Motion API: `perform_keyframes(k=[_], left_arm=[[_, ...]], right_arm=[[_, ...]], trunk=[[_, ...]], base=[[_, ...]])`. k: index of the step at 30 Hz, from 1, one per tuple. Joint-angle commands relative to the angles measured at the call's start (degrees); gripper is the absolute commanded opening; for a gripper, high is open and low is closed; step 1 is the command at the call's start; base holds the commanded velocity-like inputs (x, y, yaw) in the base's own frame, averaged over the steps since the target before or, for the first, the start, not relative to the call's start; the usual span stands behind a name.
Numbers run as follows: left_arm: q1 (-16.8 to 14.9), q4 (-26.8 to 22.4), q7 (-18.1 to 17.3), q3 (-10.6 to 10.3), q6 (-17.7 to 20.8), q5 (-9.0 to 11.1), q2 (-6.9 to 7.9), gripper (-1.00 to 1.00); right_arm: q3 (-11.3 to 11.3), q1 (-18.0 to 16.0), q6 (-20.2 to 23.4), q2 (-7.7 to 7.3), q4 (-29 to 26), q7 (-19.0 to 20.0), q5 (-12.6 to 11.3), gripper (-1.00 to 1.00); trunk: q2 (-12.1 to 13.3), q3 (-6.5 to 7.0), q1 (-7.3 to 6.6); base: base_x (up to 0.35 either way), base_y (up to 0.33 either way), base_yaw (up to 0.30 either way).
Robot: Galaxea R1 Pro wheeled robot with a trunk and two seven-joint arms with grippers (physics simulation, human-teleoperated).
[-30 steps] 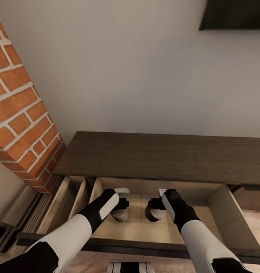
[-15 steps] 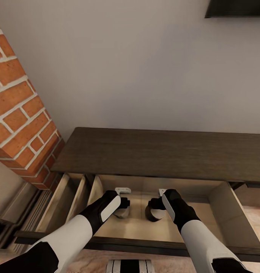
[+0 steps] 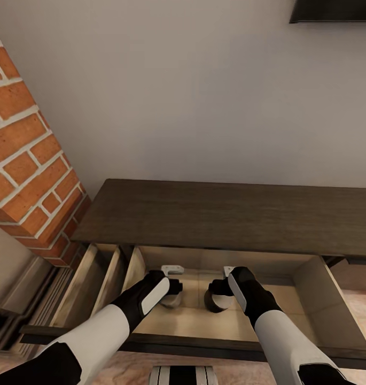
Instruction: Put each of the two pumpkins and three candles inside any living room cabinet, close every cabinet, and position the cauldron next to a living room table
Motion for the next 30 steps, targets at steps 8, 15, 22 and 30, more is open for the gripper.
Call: perform_keyframes(k=[8,15,22,30], left_arm=[[0.0,-0.1,0.6,-0.3,-0.8,0.6,0.03,-1.00],[0.0,0.0,0.0,-0.4,-0.8,0.7,0.12,-1.00],[0.0,0.8,-3.1,-0.3,-0.7,0.4,0.34,1.00],[0.0,0.8,-3.1,-0.3,-0.7,0.5,0.36,1.00]], right_arm=[[0.0,0.0,0.2,0.03,-0.1,-0.4,-0.4,-1.00],[0.0,0.0,0.2,0.03,-0.1,-0.4,-0.4,-1.00],[0.0,0.0,0.2,0.03,-0.2,-0.4,-0.4,1.00],[0.0,0.0,0.2,0.03,-0.2,-0.4,-0.5,1.00]], trunk=[[-0.1,-0.93,0.09],[-0.1,-0.93,0.09],[-0.1,-0.93,0.09],[-0.1,-0.93,0.09]], base=[[0.000,0.000,0.000],[0.000,0.000,0.000],[0.000,0.000,0.000],[0.000,0.000,0.000]])
